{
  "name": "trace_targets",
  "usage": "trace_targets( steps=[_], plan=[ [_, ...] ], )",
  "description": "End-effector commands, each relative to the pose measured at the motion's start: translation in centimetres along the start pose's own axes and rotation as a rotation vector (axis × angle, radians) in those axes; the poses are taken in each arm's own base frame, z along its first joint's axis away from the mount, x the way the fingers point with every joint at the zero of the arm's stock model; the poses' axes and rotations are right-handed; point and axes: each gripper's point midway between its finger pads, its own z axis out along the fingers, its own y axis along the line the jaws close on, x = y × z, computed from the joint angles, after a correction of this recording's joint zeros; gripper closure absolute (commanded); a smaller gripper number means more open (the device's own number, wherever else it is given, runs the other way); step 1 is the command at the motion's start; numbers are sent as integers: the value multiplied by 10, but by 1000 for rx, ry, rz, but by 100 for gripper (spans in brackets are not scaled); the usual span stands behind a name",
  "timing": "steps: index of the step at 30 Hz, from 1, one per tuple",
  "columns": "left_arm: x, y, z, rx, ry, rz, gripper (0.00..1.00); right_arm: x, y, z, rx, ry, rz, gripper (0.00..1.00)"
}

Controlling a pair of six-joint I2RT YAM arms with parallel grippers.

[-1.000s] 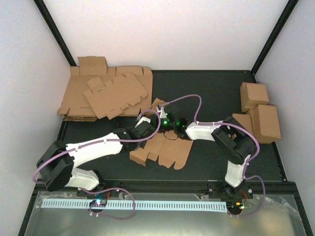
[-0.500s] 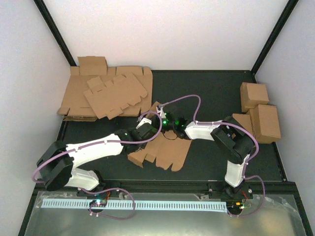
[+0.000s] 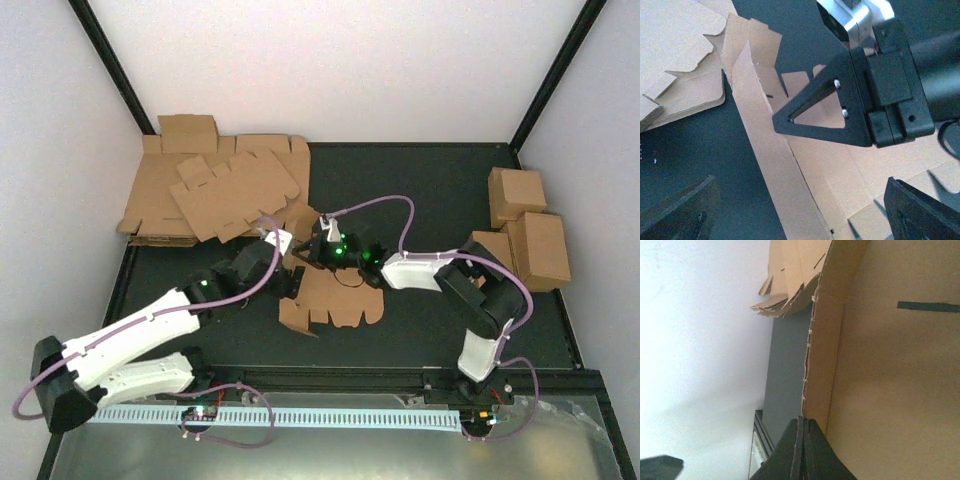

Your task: Fold the paper box

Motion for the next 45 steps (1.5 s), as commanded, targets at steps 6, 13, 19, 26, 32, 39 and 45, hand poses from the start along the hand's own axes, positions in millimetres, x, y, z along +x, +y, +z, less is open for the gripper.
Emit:
trace_targets(
  steps=[6,13,19,26,32,39,45],
  plan=[
    [-29,7,-34,166,-70,-178,1,2,32,-20,-126,-31,-36,98],
    [-28,19,-27,214,-5,-331,1,4,50,-41,-234,-75,-65,98],
    [-34,10,-32,326,-13,-375,1,6,52,-49,-269,-87,-66,98],
    [-31,2,-32,406,-16,-368,1,6,50,-54,-276,-97,-70,98],
    [-26,-8,-25,456,23,-349,1,6,52,-57,-295,-102,-66,98],
    [-17,-3,-12,454,72,-427,1,6,51,-58,-299,-104,-64,98],
    [-3,-19,-3,533,176,-422,1,6,49,-58,-291,-107,-66,98]
  ],
)
